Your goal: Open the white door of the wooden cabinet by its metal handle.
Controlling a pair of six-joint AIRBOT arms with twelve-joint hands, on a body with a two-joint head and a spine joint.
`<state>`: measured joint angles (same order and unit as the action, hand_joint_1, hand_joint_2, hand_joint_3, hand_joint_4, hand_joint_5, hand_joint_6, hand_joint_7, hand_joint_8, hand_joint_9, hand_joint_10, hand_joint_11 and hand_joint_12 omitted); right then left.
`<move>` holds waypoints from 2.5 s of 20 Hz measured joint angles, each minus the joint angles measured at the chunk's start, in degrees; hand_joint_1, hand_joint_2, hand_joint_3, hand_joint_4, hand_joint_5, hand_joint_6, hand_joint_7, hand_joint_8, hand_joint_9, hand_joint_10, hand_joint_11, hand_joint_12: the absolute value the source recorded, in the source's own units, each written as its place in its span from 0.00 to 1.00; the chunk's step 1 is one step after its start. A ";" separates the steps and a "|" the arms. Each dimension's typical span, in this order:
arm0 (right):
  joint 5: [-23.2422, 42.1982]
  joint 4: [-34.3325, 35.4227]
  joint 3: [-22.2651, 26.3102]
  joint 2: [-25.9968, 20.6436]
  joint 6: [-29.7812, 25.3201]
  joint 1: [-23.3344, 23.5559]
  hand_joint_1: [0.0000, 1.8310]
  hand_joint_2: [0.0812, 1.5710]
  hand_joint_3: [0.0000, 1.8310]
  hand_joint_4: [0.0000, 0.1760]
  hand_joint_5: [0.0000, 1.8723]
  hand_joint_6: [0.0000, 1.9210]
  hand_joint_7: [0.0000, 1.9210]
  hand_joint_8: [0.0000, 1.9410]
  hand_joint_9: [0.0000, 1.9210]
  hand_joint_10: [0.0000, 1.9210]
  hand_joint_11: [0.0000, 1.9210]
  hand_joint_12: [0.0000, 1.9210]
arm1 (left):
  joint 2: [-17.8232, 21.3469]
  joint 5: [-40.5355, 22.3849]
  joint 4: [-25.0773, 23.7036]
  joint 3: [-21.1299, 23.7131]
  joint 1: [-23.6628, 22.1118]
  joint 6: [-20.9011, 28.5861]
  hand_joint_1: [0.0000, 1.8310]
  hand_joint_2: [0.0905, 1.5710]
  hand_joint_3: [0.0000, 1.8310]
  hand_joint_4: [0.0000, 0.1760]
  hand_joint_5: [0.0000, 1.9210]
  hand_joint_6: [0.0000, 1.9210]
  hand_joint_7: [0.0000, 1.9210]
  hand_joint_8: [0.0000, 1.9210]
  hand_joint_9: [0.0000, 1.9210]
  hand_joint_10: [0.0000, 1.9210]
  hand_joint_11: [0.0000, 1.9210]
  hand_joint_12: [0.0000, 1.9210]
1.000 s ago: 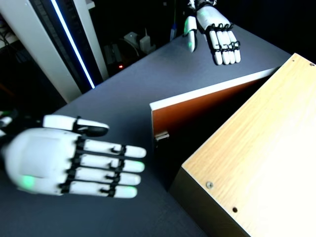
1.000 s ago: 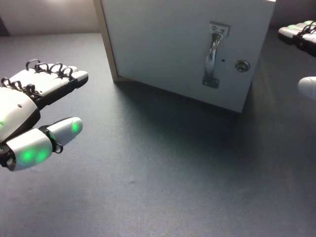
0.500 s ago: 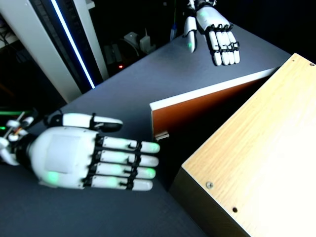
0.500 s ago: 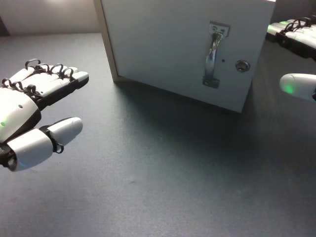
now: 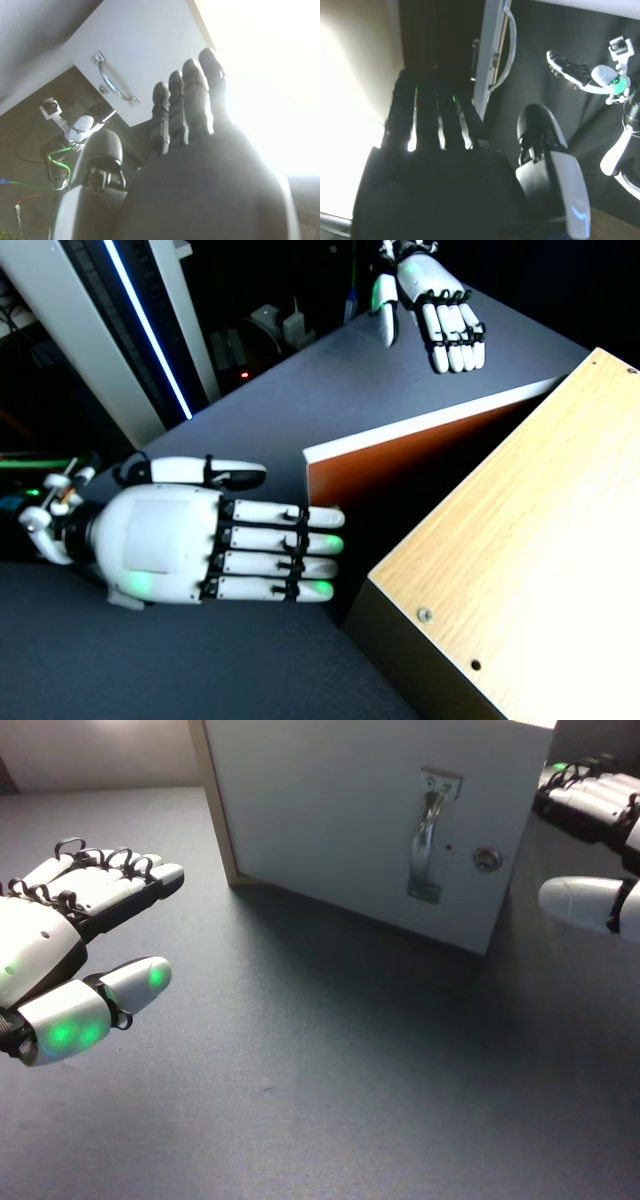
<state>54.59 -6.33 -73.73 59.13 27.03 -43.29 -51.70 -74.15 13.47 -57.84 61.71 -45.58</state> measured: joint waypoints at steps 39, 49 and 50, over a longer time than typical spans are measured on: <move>7.34 -22.97 3.56 11.54 -11.37 6.40 0.23 0.87 0.00 0.00 0.01 0.00 0.01 0.00 0.00 0.00 0.01 0.00 | 1.51 -3.04 8.07 1.11 5.79 -1.11 0.16 0.98 0.00 0.00 0.14 0.00 0.14 0.00 0.12 0.00 0.00 0.33; 1.60 -26.40 0.33 19.37 -11.43 11.28 0.11 0.93 0.00 0.00 0.00 0.00 0.00 0.00 0.00 0.00 0.00 0.00 | 0.50 -3.10 7.69 0.02 4.85 -1.14 0.13 1.00 0.00 0.00 0.12 0.00 0.11 0.00 0.09 0.00 0.00 0.32; 1.62 -26.36 0.24 19.54 -11.37 11.50 0.15 0.92 0.00 0.00 0.00 0.00 0.00 0.00 0.00 0.00 0.00 0.00 | 0.37 -3.10 7.69 0.00 4.72 -1.14 0.13 1.00 0.00 0.00 0.12 0.00 0.11 0.00 0.10 0.00 0.00 0.31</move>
<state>56.21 -32.69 -73.49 78.67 15.66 -31.79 -51.33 -77.25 21.17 -57.84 66.43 -46.72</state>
